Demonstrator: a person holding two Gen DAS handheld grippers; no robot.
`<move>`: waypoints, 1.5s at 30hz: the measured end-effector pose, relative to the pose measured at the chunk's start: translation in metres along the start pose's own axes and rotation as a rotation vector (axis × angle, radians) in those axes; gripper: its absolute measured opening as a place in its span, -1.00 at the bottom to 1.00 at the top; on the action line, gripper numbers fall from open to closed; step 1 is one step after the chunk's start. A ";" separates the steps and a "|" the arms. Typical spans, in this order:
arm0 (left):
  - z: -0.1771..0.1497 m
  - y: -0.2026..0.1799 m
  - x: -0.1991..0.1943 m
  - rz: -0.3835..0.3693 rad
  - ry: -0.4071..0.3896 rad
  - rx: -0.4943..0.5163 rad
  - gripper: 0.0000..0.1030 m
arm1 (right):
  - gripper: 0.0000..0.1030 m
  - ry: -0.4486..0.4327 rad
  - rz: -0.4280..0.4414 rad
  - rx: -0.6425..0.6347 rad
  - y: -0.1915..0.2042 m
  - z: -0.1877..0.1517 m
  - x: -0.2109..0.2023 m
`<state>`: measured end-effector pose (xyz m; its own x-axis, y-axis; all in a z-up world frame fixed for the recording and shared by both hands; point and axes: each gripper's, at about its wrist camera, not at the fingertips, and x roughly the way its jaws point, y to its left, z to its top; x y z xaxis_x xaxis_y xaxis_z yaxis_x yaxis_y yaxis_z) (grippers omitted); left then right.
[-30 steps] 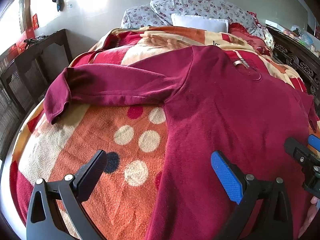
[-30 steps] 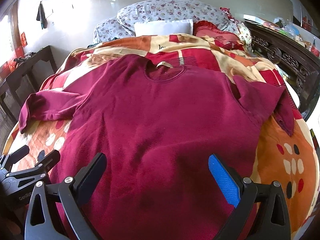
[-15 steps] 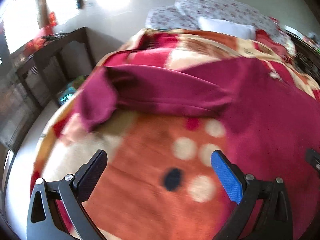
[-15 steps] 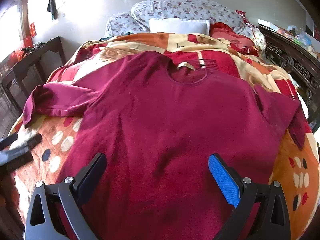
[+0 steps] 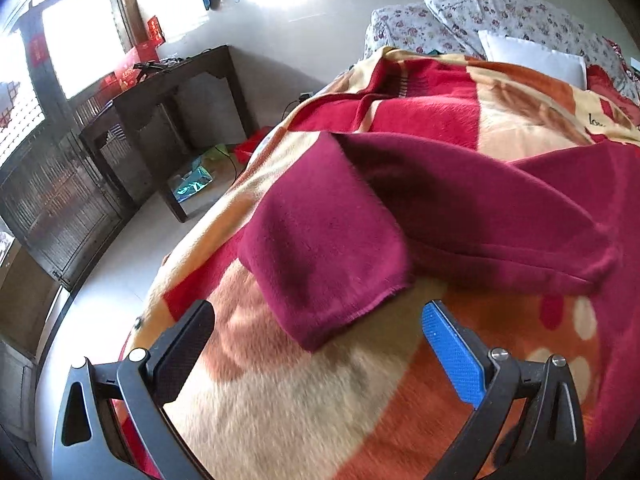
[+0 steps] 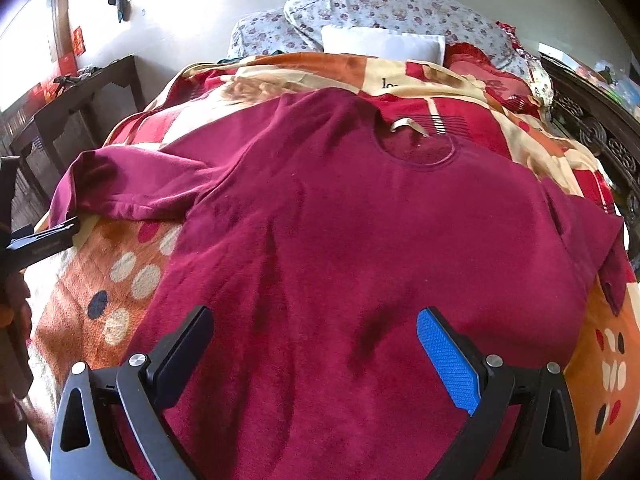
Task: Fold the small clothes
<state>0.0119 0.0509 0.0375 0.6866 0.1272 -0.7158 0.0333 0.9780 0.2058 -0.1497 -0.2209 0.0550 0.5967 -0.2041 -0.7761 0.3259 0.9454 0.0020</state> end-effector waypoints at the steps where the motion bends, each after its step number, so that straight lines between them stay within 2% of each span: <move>1: 0.001 0.002 0.005 -0.013 0.003 0.001 0.98 | 1.00 0.001 0.002 -0.001 0.001 0.000 0.001; 2: 0.002 0.004 0.009 -0.025 0.005 0.001 0.93 | 1.00 0.002 0.006 -0.001 0.002 0.001 0.002; 3: 0.002 0.007 0.012 -0.034 0.011 -0.002 0.67 | 1.00 0.004 0.011 -0.001 0.003 0.001 0.003; 4: 0.003 0.010 0.015 -0.046 0.018 -0.010 0.25 | 1.00 0.005 0.015 0.000 0.003 0.001 0.003; 6: 0.004 0.019 0.017 -0.103 0.036 -0.049 -0.21 | 1.00 0.004 0.020 -0.003 0.005 0.001 0.004; 9: 0.007 0.035 0.007 -0.174 0.013 -0.111 -0.71 | 1.00 -0.003 0.028 -0.013 0.008 0.001 0.002; 13: 0.018 0.050 -0.024 -0.304 -0.020 -0.135 -0.74 | 1.00 -0.013 0.045 -0.003 0.006 0.001 -0.004; 18: 0.036 0.025 -0.092 -0.458 -0.067 -0.028 -0.75 | 1.00 -0.051 0.077 0.092 -0.022 0.006 -0.021; 23: 0.052 -0.034 -0.160 -0.646 -0.098 0.072 -0.75 | 1.00 -0.093 0.084 0.185 -0.066 0.009 -0.046; 28: 0.057 -0.123 -0.212 -0.807 -0.112 0.183 -0.75 | 1.00 -0.123 0.010 0.204 -0.107 0.006 -0.067; 31: 0.047 -0.183 -0.226 -0.864 -0.102 0.248 -0.75 | 1.00 -0.115 -0.036 0.229 -0.135 0.000 -0.071; 35: 0.021 -0.260 -0.207 -0.886 -0.030 0.302 -0.75 | 1.00 -0.076 -0.067 0.307 -0.172 -0.019 -0.067; 37: 0.004 -0.289 -0.191 -0.881 0.019 0.322 -0.75 | 1.00 -0.053 -0.067 0.332 -0.185 -0.027 -0.064; 41: -0.027 -0.321 -0.165 -0.859 0.076 0.404 -0.72 | 1.00 -0.043 -0.084 0.345 -0.197 -0.037 -0.062; 42: -0.029 -0.319 -0.164 -0.856 0.081 0.410 -0.66 | 1.00 -0.045 -0.084 0.347 -0.198 -0.037 -0.062; 44: -0.028 -0.307 -0.166 -0.868 0.069 0.397 -0.42 | 1.00 -0.052 -0.081 0.343 -0.195 -0.037 -0.062; 45: -0.024 -0.293 -0.170 -0.880 0.050 0.388 -0.20 | 1.00 -0.055 -0.077 0.337 -0.193 -0.035 -0.061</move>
<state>-0.1316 -0.2531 0.0828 0.2693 -0.6104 -0.7449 0.7660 0.6045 -0.2185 -0.2746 -0.3821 0.0805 0.5966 -0.2932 -0.7471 0.5894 0.7918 0.1599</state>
